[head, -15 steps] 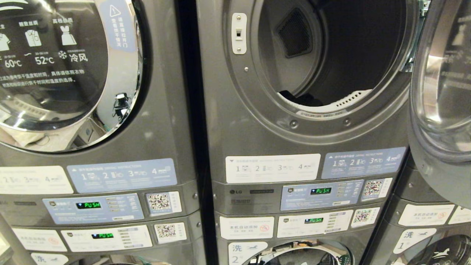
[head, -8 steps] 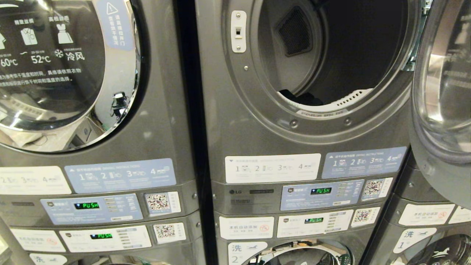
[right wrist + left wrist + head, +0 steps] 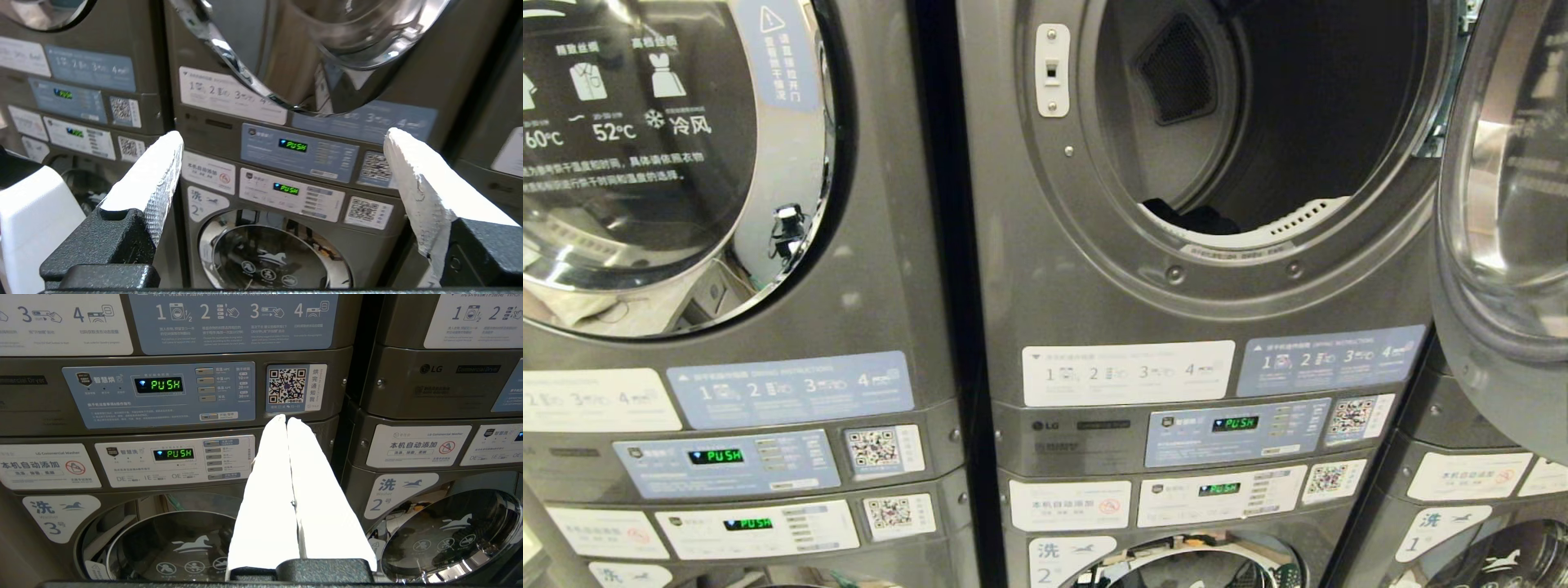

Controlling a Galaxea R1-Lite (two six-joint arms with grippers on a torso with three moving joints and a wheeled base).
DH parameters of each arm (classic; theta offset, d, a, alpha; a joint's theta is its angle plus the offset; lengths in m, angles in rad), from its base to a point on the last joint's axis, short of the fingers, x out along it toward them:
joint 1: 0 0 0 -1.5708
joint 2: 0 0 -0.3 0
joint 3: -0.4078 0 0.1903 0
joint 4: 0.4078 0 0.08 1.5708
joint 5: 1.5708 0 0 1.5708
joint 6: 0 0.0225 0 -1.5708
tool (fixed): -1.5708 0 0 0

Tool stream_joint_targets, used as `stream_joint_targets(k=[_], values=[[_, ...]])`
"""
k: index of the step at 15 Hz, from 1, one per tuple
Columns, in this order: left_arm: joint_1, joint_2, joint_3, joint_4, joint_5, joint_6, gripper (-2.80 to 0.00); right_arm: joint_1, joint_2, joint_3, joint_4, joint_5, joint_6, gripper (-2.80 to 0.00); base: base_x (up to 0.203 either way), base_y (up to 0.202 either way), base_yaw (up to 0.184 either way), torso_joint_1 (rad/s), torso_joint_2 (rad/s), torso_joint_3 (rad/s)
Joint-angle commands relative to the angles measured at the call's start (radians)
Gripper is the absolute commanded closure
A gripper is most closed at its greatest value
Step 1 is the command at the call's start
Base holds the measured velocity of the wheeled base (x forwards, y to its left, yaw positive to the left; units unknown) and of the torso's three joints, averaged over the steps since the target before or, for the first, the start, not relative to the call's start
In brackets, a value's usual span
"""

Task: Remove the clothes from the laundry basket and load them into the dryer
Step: Open the dryer

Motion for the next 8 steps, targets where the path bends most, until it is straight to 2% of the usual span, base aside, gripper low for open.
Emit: stream_joint_targets(k=[1, 4, 6, 7, 8], values=[[0.000, 0.000, 0.000, 0.000, 0.000, 0.000, 0.00, 0.001, 0.032, 0.102, -0.058, 0.009, 0.004, -2.80, 0.000, 0.000, 0.000, 0.000, 0.00, 0.000], [0.000, 0.000, 0.000, 0.000, 0.000, 0.000, 0.00, -0.005, 0.022, 0.269, -0.091, 0.005, 0.029, -2.80, 0.000, 0.000, 0.000, 0.000, 0.00, 0.000], [0.000, 0.000, 0.000, 0.000, 0.000, 0.000, 0.00, -0.009, -0.044, 0.404, -0.094, -0.026, 0.032, -2.80, 0.000, 0.000, 0.000, 0.000, 0.00, 0.000], [0.000, 0.000, 0.000, 0.000, 0.000, 0.000, 0.00, -0.009, -0.085, 0.463, -0.094, -0.038, 0.034, 0.00, 0.000, 0.000, 0.000, 0.000, 0.00, 0.000], [0.000, 0.000, 0.000, 0.000, 0.000, 0.000, 0.00, -0.010, -0.127, 0.515, -0.095, -0.045, 0.038, 0.00, 0.000, 0.000, 0.000, 0.000, 0.00, 0.000]])
